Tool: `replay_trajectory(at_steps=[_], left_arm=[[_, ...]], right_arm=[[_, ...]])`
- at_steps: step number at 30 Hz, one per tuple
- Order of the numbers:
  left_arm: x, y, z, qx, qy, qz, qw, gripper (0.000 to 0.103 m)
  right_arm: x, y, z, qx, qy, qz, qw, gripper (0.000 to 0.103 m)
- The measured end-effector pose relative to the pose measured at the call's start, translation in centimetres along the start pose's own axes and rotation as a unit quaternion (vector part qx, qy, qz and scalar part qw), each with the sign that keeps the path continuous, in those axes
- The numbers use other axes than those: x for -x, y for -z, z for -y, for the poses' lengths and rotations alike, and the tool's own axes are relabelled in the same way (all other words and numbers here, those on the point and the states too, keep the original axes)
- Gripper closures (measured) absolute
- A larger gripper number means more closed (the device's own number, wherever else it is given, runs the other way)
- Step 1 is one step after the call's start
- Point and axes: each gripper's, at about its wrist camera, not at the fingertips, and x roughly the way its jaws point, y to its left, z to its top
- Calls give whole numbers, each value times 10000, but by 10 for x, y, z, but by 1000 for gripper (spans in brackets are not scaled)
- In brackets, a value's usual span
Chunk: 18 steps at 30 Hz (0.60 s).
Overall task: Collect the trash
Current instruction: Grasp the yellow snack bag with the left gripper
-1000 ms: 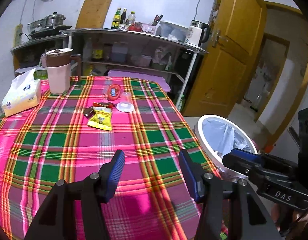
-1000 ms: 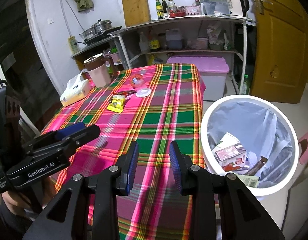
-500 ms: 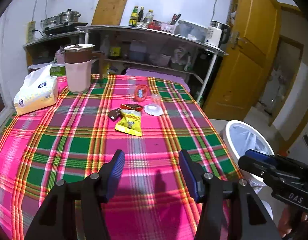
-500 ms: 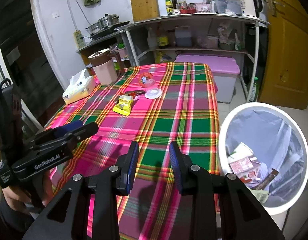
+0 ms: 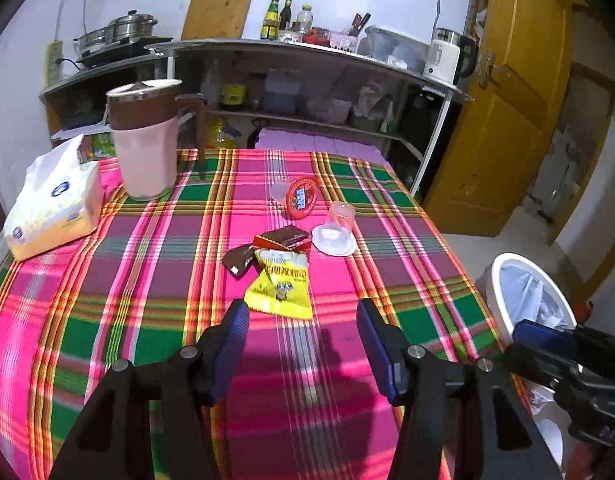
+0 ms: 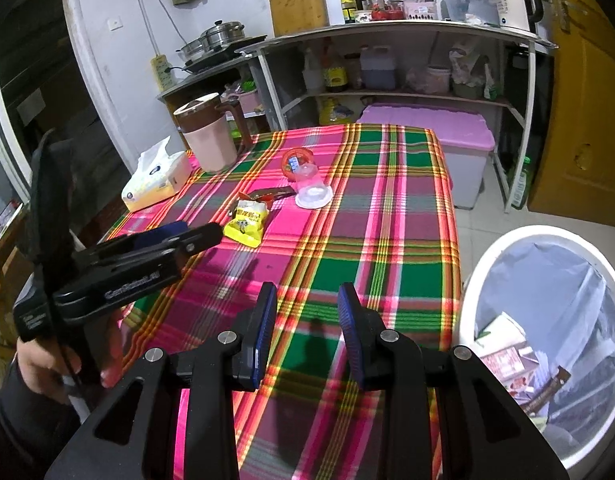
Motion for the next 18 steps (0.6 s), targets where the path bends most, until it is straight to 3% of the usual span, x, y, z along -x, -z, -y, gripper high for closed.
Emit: replay_trajectory(at_steps=[14,16,18], left_arm=[[-72,-17,-4,-149,-355,-488,9981,47],[-78,-17,-4,-140,-322,-582,9977,56],[-77,-18,-6,-110,-270,-575,9979,57]], right_arm=[[-31,-11,13,-90,-26,-174,9998,70],[-34,-12,14,-102,-18,-196,9998,70],[-37,-13,15,-112,-4,-220,9997,70]])
